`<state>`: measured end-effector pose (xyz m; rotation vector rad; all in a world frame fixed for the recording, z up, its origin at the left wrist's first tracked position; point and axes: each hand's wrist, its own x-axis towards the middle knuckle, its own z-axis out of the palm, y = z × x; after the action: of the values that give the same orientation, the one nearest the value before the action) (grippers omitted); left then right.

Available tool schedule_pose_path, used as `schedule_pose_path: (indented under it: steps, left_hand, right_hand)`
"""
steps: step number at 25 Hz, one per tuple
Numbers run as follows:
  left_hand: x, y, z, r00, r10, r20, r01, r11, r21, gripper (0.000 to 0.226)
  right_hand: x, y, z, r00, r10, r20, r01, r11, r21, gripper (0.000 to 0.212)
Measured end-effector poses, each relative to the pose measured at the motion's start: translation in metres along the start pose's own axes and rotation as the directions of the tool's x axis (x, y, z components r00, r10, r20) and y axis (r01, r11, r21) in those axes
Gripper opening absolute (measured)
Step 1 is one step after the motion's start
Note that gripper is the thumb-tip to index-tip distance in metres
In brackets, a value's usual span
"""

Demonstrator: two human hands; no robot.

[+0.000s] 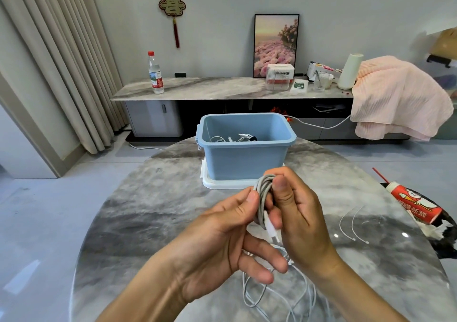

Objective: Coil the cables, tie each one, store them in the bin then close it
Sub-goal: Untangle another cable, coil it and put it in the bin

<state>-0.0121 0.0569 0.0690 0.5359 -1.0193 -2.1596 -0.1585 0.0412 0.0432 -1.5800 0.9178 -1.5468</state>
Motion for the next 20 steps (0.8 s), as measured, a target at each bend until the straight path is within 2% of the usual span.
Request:
schedule_pose_path:
  steps: [3, 7, 9, 10, 12, 15, 18, 20]
  left_hand:
    - [0.004, -0.007, 0.004, 0.995, 0.069, -0.076, -0.075, 0.994, -0.085, 0.017]
    - [0.009, -0.007, -0.003, 0.978, 0.148, -0.150, -0.179, 0.958, -0.223, 0.012]
    - [0.008, 0.003, -0.006, 0.945, 0.232, -0.229, -0.284, 0.932, -0.225, 0.011]
    - [0.007, 0.010, -0.007, 0.923, 0.277, -0.267, -0.334, 0.921, -0.201, 0.012]
    - [0.007, 0.019, -0.017, 0.870, 0.362, -0.334, -0.393, 0.919, -0.028, 0.014]
    - [0.011, 0.013, -0.034, 0.792, 0.473, -0.386, -0.302, 0.853, 0.427, 0.021]
    - [0.015, 0.000, -0.041, 0.802, 0.512, -0.307, -0.205, 0.720, 0.663, 0.018]
    - [0.013, -0.001, -0.045, 0.815, 0.540, -0.209, -0.168, 0.566, 0.807, 0.015]
  right_hand:
    - [0.001, -0.003, 0.000, 0.996, 0.091, 0.002, -0.091, 0.993, 0.076, 0.037]
    - [-0.007, 0.008, 0.014, 0.927, 0.371, -0.046, -0.354, 0.911, 0.214, 0.049]
    - [-0.016, 0.019, 0.023, 0.888, 0.458, -0.050, -0.446, 0.882, 0.155, 0.049]
    - [-0.021, 0.024, 0.027, 0.875, 0.483, -0.030, -0.481, 0.875, 0.061, 0.045]
    - [-0.030, 0.027, 0.033, 0.865, 0.497, 0.076, -0.469, 0.852, -0.230, 0.033]
    - [-0.035, 0.012, 0.037, 0.833, 0.485, 0.267, -0.284, 0.789, -0.545, 0.023]
    - [-0.028, -0.010, 0.035, 0.774, 0.538, 0.333, -0.175, 0.688, -0.704, 0.029]
    - [-0.019, -0.019, 0.026, 0.824, 0.447, 0.348, -0.070, 0.690, -0.720, 0.033]
